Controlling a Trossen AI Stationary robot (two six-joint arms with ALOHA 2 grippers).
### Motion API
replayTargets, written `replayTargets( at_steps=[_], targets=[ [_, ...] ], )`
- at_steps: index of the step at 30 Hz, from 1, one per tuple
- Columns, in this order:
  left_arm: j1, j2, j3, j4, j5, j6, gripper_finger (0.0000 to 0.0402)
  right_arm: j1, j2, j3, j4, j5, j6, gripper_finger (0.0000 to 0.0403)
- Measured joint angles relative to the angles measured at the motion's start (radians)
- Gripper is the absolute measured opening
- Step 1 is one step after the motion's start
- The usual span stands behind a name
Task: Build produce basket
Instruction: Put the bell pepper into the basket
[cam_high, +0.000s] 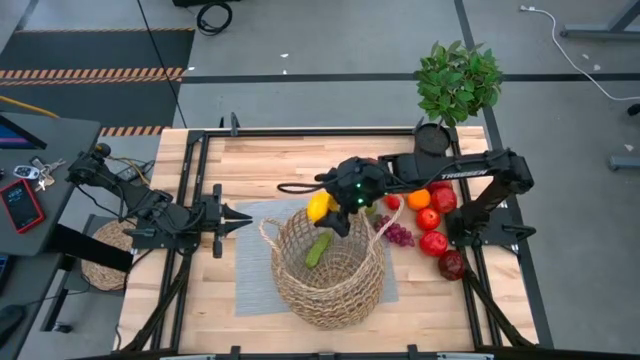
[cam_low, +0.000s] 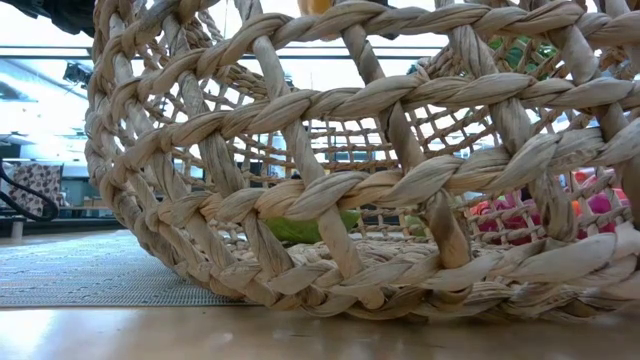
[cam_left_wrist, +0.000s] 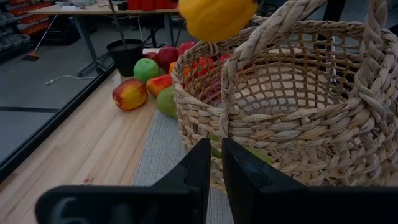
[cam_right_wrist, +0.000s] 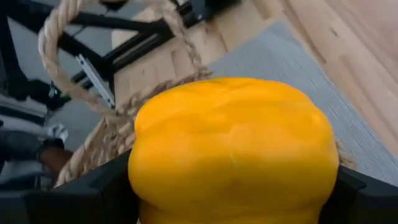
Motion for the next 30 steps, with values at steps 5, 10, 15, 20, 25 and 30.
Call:
replayTargets(
  at_steps=[5, 10, 15, 20, 25, 30],
  targets=[
    [0.000, 0.000, 0.000, 0.000, 0.000, 0.000, 0.0048, 0.044, 0.075, 0.038, -0.038, -0.022, -0.083, 0.0331],
    [0.000, 0.000, -0.001, 0.000, 0.000, 0.000, 0.0048, 0.064, 0.214, 0.174, -0.204, -0.028, -0.176, 0.0331],
    [0.000, 0.000, -0.001, 0.000, 0.000, 0.000, 0.0048, 0.071, 0.344, 0.319, -0.351, -0.037, -0.293, 0.0331],
    [0.000, 0.000, -0.001, -0.001, 0.000, 0.000, 0.0048, 0.096, 0.440, 0.421, -0.439, -0.068, -0.475, 0.0331],
    [0.000, 0.000, -0.001, -0.001, 0.000, 0.000, 0.0048, 0.124, 0.484, 0.435, -0.449, -0.066, -0.667, 0.0331],
    [0.000, 0.000, -0.001, -0.001, 0.000, 0.000, 0.0048, 0.132, 0.525, 0.435, -0.463, -0.068, -0.765, 0.0331]
  ],
)
